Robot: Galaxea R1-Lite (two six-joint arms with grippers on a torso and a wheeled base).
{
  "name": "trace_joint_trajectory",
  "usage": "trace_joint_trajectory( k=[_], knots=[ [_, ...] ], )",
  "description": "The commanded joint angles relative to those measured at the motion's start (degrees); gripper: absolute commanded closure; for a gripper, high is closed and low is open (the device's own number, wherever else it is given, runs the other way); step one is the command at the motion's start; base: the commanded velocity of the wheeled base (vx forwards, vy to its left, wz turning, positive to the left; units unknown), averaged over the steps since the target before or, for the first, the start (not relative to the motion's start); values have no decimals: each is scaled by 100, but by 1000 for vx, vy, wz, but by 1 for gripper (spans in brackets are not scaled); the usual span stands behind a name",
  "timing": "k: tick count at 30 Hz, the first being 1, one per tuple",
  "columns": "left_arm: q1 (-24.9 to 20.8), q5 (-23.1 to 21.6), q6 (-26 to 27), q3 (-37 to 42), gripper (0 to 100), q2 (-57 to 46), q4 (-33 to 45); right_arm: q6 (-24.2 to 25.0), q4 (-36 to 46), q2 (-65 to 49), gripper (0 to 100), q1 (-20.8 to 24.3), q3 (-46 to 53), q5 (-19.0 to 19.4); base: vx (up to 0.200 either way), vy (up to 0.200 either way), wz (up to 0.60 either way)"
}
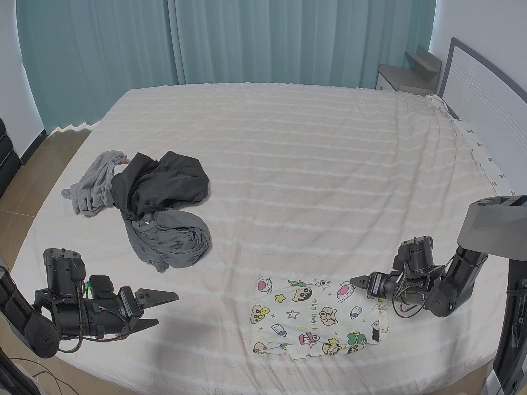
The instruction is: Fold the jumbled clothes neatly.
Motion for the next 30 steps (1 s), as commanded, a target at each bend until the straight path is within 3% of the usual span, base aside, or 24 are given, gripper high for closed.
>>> trace_joint_trajectory(
  k=[1,16,17,30],
  knots=[
    [-1,3,2,2,0,50,-18,-4,-4,26,0,-22,-13,9,0,0,0],
    [8,3,2,-7,0,50,-27,-13,14,351,0,101,-277,35,0,0,0],
    [8,3,2,-7,0,50,-27,-13,14,378,100,101,-321,35,0,0,0],
    [8,3,2,2,0,59,-27,-4,-66,158,100,-224,-22,17,0,0,0]
  ],
)
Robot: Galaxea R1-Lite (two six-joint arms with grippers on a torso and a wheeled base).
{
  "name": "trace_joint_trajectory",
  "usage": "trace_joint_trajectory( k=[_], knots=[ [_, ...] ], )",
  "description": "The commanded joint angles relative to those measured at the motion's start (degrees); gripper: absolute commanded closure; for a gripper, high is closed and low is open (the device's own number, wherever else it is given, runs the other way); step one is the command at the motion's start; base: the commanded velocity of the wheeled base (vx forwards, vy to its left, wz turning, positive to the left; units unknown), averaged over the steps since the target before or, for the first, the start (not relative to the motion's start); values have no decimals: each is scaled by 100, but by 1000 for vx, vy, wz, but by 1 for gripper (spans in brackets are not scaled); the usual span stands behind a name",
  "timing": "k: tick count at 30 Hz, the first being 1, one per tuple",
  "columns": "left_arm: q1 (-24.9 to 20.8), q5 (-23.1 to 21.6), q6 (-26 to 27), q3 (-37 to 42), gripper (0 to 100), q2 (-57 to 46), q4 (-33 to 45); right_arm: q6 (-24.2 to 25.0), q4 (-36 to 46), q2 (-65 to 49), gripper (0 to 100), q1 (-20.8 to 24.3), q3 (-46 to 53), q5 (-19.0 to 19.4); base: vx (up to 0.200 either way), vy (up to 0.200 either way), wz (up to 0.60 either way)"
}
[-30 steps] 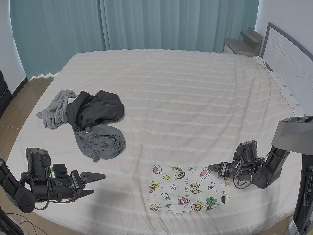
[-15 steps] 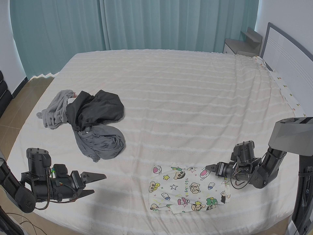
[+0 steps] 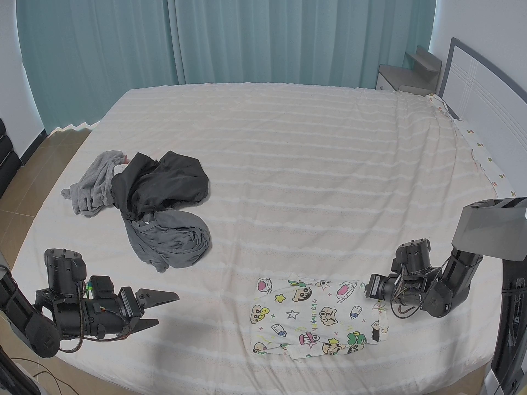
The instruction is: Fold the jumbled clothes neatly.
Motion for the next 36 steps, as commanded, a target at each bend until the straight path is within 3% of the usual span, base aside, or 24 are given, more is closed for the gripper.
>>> trace_joint_trajectory(
  k=[1,36],
  knots=[
    [1,0,-3,9,0,6,4,1,-22,-115,100,-181,121,-5,0,0,0],
    [-8,0,-3,9,0,6,-5,63,-206,-142,100,-638,112,-49,0,0,0]
  ],
)
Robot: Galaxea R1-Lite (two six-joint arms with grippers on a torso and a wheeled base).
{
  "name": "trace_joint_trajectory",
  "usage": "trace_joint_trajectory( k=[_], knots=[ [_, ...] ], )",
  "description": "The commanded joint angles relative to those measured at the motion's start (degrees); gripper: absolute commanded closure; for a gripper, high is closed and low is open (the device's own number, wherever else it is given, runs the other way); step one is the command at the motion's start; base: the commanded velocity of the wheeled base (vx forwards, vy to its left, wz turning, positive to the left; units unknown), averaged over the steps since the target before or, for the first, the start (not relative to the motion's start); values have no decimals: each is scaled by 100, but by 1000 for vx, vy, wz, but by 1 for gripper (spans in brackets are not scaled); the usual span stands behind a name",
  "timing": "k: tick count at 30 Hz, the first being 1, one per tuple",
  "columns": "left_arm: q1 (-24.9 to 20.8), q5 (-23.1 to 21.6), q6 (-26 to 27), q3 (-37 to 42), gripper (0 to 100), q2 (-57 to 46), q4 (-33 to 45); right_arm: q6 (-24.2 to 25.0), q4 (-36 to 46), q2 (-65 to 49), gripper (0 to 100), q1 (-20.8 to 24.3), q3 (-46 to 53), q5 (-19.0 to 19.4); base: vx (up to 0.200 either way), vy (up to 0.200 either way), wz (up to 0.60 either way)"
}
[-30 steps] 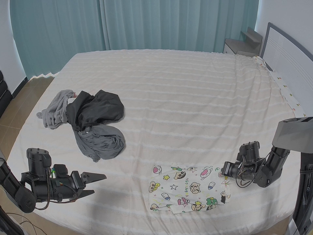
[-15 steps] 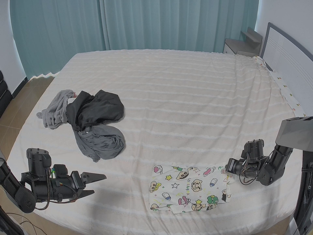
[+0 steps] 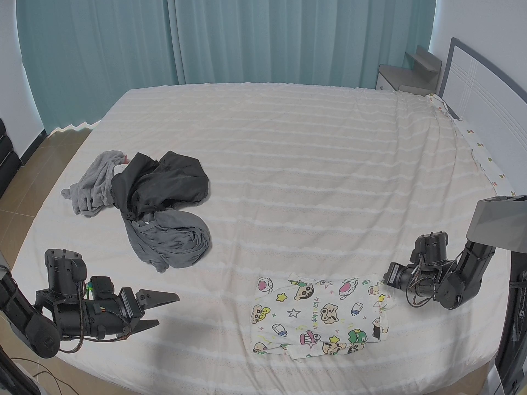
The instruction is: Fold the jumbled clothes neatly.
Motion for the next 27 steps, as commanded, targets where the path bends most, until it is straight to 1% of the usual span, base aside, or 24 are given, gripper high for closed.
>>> trace_joint_trajectory(
  k=[1,9,12,13,16,17,18,19,21,22,25,26,27],
  knots=[
    [0,0,-3,-2,0,4,-2,5,-3,-10,100,12,39,-10,0,0,0],
    [0,0,-3,-2,0,4,-2,14,-3,-10,100,12,48,-27,0,0,0],
    [0,0,-3,-2,0,4,-2,23,-11,-36,100,20,83,-89,0,0,0],
    [0,0,-12,-2,0,4,-2,23,-20,-98,100,38,144,-168,0,0,0],
    [-8,0,-12,-2,0,4,-2,23,-363,-344,100,178,487,-414,0,0,0],
    [-8,0,-12,-2,0,4,-2,23,-407,-370,100,187,531,-431,0,0,0],
    [-35,0,-12,-2,0,4,-2,-39,-750,-476,100,293,839,-475,0,0,0],
    [-35,0,-12,-2,0,4,-2,-47,-820,-484,100,302,892,-484,0,0,0],
    [-70,0,-12,7,0,4,-2,-188,-1453,-502,100,460,1296,-554,0,0,0],
    [-87,0,-12,16,0,4,-2,-276,-1637,-476,100,477,1366,-625,0,0,0],
    [-114,0,-12,33,0,4,-2,-548,-2323,-274,100,644,1551,-1222,0,0,0],
    [-131,0,-12,33,0,-5,-11,-557,-2560,-186,100,741,1568,-1460,0,0,0],
    [-131,0,-12,42,0,-5,-2,-557,-2929,-89,100,855,1577,-1776,0,0,0]
  ],
)
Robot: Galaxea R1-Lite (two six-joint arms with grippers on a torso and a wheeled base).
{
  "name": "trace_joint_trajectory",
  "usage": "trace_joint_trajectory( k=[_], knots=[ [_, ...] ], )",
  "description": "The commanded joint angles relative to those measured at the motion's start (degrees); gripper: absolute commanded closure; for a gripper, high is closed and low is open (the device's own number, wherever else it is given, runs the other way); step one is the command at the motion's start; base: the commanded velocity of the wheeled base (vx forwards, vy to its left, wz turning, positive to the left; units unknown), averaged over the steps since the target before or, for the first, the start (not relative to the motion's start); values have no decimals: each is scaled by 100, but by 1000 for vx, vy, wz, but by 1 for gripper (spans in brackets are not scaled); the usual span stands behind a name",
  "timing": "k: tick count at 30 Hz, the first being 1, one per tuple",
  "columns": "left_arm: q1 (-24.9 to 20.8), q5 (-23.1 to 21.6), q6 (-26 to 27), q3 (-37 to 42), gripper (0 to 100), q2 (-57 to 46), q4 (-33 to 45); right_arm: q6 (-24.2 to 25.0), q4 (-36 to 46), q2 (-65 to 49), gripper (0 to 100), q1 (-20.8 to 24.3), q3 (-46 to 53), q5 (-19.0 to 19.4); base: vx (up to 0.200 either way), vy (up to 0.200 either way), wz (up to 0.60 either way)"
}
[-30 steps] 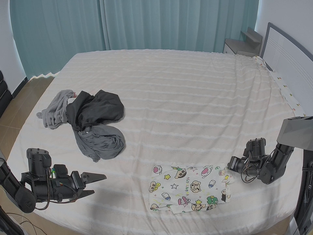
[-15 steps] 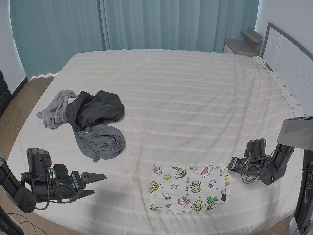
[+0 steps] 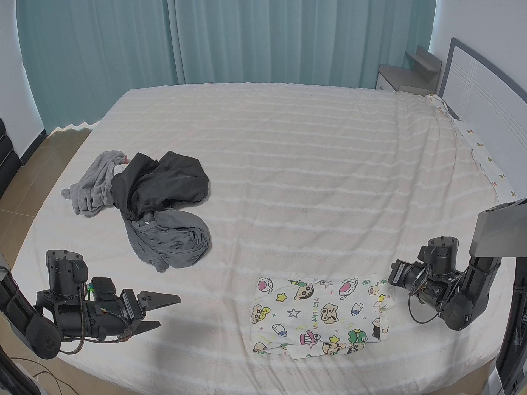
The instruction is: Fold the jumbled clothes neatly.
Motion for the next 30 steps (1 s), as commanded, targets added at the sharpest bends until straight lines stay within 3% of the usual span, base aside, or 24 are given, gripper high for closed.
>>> trace_joint_trajectory(
  k=[1,4,6,13,22,25,27,29,30],
  knots=[
    [-63,1,-2,24,0,-5,-2,-210,-993,317,100,464,347,-915,0,0,0],
    [-63,1,-2,24,0,-5,-2,-316,-1256,555,100,534,268,-1328,0,0,0],
    [-63,1,-2,24,0,-5,-2,-281,-1247,581,100,534,162,-1390,0,0,0],
    [-63,1,-2,15,0,-5,-11,-17,-1247,159,100,543,101,-1390,0,0,0],
    [-63,10,-2,15,0,-5,-2,-465,-1212,-421,100,719,1076,-1170,0,0,0],
    [-81,1,7,15,0,-5,-11,-615,-1221,-333,100,710,1639,-845,0,0,0],
    [-292,63,16,-11,0,12,-11,-562,-1239,-316,100,613,2052,8,0,0,0],
    [-459,168,16,-11,0,30,-11,-492,-1239,-333,100,526,2210,394,0,0,0],
    [-687,423,16,-38,0,74,-11,-386,-1239,-368,100,411,2254,772,0,0,0]
  ],
)
